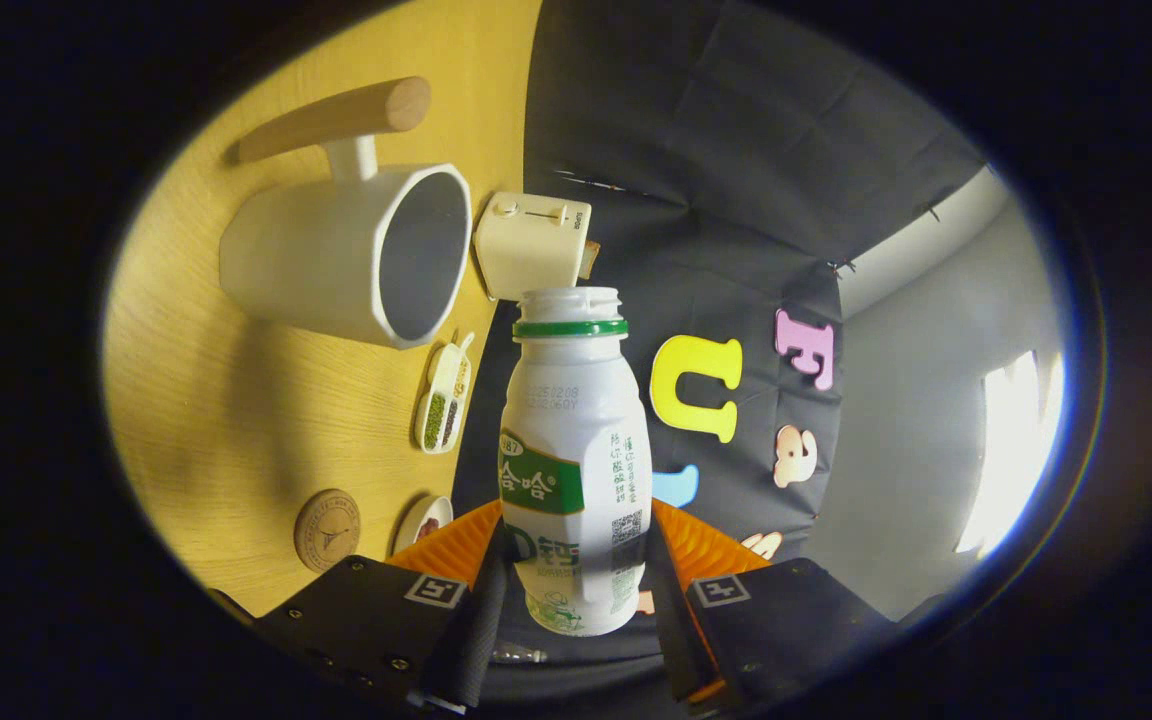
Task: Take the bottle from table, then pour the juice into the cup, finally place the bottle on the coaster
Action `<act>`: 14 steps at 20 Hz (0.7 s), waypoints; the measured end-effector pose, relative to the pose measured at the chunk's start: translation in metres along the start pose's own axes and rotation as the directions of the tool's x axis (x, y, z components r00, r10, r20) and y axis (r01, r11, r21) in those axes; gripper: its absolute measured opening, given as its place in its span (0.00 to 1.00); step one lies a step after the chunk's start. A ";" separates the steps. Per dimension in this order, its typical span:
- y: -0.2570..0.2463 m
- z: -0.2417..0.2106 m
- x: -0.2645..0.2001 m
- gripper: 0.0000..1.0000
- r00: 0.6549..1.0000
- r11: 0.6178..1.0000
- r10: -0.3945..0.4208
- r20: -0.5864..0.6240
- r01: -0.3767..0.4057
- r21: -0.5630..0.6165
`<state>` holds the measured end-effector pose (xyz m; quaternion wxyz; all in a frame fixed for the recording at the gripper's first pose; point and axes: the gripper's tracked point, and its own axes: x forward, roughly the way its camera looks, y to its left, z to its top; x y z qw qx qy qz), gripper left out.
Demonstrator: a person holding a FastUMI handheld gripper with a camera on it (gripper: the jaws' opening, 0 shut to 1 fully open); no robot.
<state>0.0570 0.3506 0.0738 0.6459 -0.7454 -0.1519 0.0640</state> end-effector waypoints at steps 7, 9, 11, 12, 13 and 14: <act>0.006 0.001 -0.001 0.67 0.997 0.938 0.075 0.017 -0.077 0.339; 0.004 0.000 -0.001 0.67 0.997 0.911 0.076 0.021 -0.078 0.406; 0.005 0.000 -0.001 0.67 0.995 0.874 0.095 0.028 -0.097 0.476; 0.007 -0.002 0.000 0.67 0.994 0.853 0.106 0.028 -0.106 0.511; 0.008 -0.004 0.000 0.68 0.992 0.827 0.119 0.029 -0.116 0.550; 0.009 -0.006 0.001 0.68 0.991 0.794 0.132 0.032 -0.124 0.595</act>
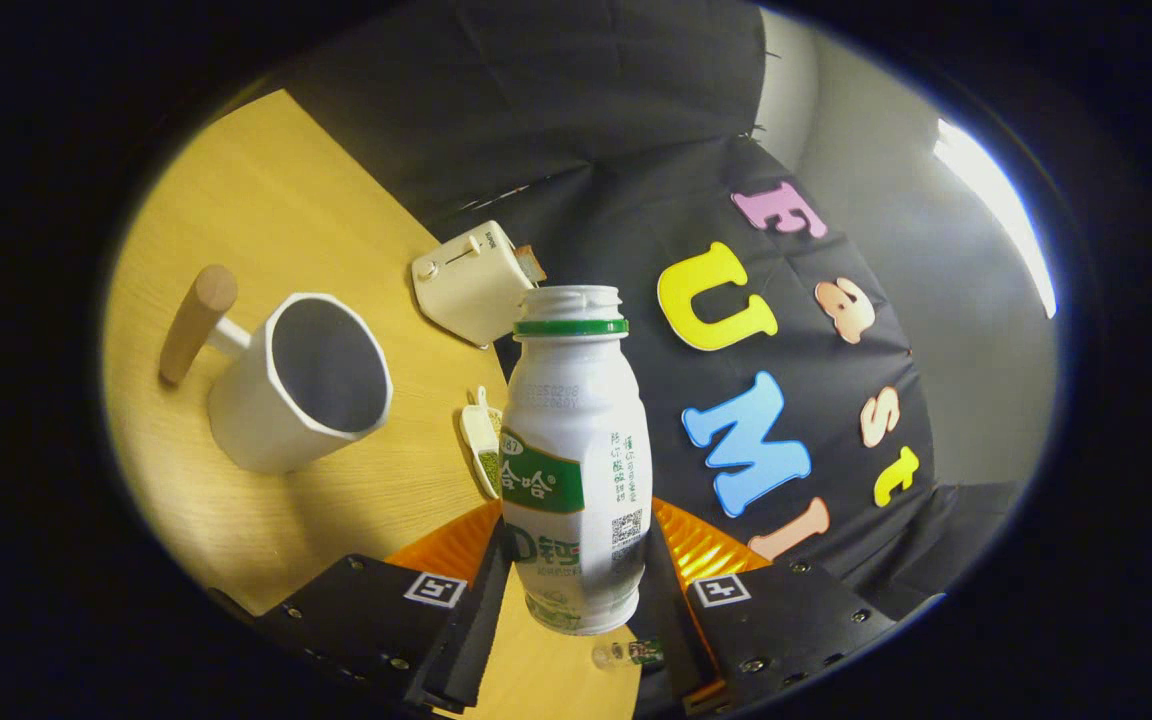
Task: Take the bottle from table, then pour the juice into the cup, finally place the bottle on the coaster
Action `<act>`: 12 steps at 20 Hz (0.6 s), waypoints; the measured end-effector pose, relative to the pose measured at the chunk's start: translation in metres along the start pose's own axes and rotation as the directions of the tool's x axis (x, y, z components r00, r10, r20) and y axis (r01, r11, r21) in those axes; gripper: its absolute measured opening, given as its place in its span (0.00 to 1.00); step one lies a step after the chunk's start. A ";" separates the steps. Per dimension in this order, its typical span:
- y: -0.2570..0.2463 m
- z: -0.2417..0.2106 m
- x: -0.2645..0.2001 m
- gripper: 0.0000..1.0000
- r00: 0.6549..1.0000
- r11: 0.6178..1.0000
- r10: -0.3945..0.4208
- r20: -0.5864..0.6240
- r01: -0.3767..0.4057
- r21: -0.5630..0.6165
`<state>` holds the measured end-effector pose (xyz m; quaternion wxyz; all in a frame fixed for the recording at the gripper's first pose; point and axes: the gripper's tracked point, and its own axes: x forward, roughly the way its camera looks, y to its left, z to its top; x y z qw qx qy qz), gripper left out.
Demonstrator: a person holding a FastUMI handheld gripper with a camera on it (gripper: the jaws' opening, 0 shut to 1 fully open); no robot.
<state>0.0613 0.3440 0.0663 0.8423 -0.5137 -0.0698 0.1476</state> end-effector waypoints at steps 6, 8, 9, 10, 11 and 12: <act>-0.008 -0.015 0.019 0.67 0.998 0.912 0.055 0.012 -0.055 0.407; -0.008 -0.025 0.027 0.67 0.998 0.849 0.064 0.013 -0.061 0.525; -0.008 -0.031 0.031 0.67 0.998 0.825 0.068 0.003 -0.058 0.563; -0.006 -0.036 0.034 0.68 0.997 0.802 0.076 -0.001 -0.060 0.594; -0.002 -0.042 0.037 0.67 0.996 0.778 0.084 -0.006 -0.062 0.625; 0.001 -0.046 0.041 0.67 0.996 0.752 0.093 -0.010 -0.063 0.656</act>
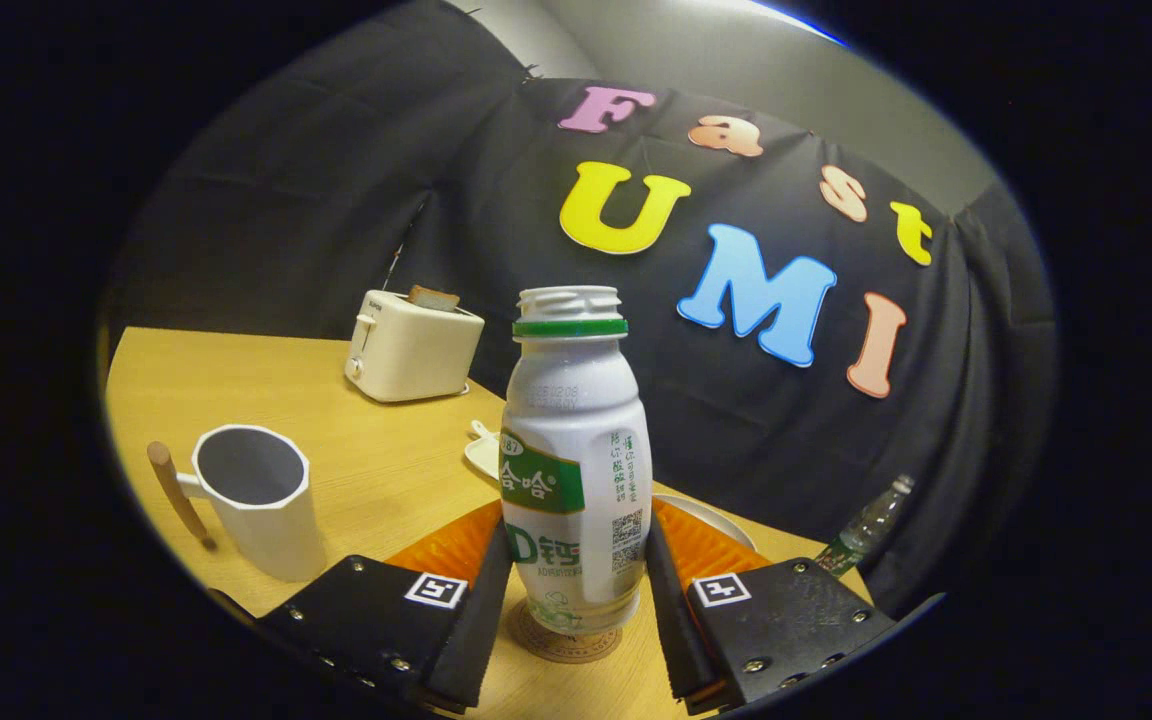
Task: Take the bottle from table, then pour the juice into the cup, finally place the bottle on the coaster
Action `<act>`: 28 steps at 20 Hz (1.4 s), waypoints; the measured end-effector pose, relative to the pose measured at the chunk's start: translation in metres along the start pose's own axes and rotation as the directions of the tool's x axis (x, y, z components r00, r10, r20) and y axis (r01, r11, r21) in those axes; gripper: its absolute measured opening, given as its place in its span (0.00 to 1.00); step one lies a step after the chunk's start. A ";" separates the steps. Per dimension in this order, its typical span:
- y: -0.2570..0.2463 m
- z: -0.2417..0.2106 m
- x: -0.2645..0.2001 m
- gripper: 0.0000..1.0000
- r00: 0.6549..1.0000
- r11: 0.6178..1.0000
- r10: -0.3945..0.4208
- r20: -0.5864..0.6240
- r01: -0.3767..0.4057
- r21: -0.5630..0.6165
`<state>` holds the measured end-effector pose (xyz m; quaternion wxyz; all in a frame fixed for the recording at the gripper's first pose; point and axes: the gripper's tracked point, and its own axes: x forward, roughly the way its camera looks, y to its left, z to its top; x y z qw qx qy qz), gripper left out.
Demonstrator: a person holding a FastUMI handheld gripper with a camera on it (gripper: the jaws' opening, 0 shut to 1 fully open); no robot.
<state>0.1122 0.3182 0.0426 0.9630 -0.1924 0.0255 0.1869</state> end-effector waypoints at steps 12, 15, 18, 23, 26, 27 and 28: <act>-0.014 -0.042 0.023 0.67 0.998 0.950 -0.002 -0.070 0.024 0.311; -0.015 -0.043 0.022 0.67 0.999 0.943 -0.002 -0.050 0.018 0.331; -0.015 -0.044 0.020 0.70 0.999 0.938 0.012 -0.034 0.001 0.346; -0.027 -0.019 0.009 0.99 0.997 0.939 -0.041 0.062 0.017 0.344; -0.040 0.003 -0.008 0.98 0.990 0.957 -0.093 0.104 0.060 0.283; -0.043 0.013 -0.016 0.98 0.986 0.961 -0.108 0.126 0.072 0.267; -0.049 0.023 -0.025 0.98 0.981 0.963 -0.130 0.146 0.090 0.255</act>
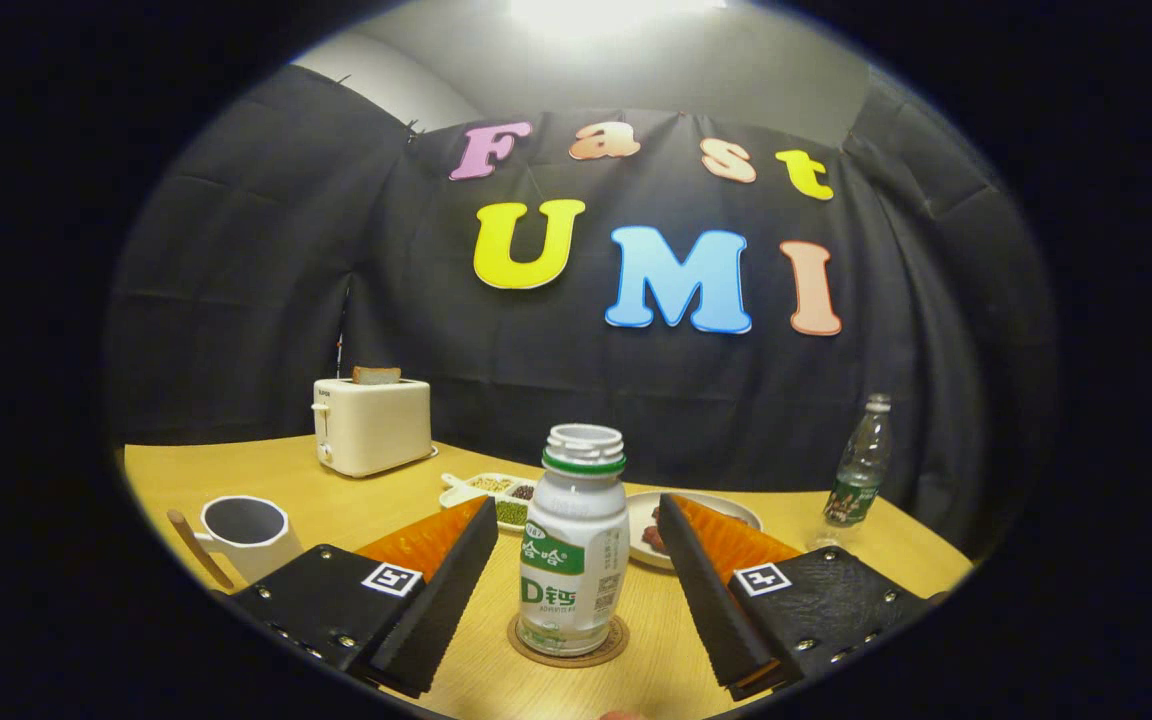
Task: Take the bottle from table, then pour the juice into the cup, finally place the bottle on the coaster
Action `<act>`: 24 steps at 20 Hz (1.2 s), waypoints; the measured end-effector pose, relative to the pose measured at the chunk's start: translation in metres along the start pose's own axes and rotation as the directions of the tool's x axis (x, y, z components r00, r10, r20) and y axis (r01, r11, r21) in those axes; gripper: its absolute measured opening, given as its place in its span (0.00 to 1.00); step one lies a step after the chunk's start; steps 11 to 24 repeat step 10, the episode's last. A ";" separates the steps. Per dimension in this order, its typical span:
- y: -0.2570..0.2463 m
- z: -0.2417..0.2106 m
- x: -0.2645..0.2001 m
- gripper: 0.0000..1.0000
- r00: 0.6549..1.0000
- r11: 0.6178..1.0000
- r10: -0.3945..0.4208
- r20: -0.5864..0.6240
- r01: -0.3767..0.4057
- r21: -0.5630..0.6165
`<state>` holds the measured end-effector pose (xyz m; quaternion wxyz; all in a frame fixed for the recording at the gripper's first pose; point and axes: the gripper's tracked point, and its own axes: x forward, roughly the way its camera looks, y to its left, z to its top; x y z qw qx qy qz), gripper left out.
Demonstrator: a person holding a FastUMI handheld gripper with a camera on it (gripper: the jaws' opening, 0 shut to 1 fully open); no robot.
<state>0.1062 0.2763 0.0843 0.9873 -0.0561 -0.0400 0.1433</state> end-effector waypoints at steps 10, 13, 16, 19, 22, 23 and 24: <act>-0.054 0.082 -0.065 0.98 0.992 0.997 -0.065 0.104 0.060 0.054; -0.054 0.082 -0.065 0.98 0.992 0.997 -0.065 0.104 0.060 0.054; -0.054 0.082 -0.065 0.98 0.992 0.997 -0.065 0.104 0.060 0.054; -0.054 0.082 -0.065 0.98 0.992 0.997 -0.065 0.104 0.060 0.054; -0.054 0.082 -0.065 0.98 0.992 0.997 -0.065 0.104 0.060 0.054; -0.054 0.082 -0.065 0.98 0.992 0.997 -0.065 0.104 0.060 0.054; -0.054 0.082 -0.065 0.98 0.992 0.997 -0.065 0.104 0.060 0.054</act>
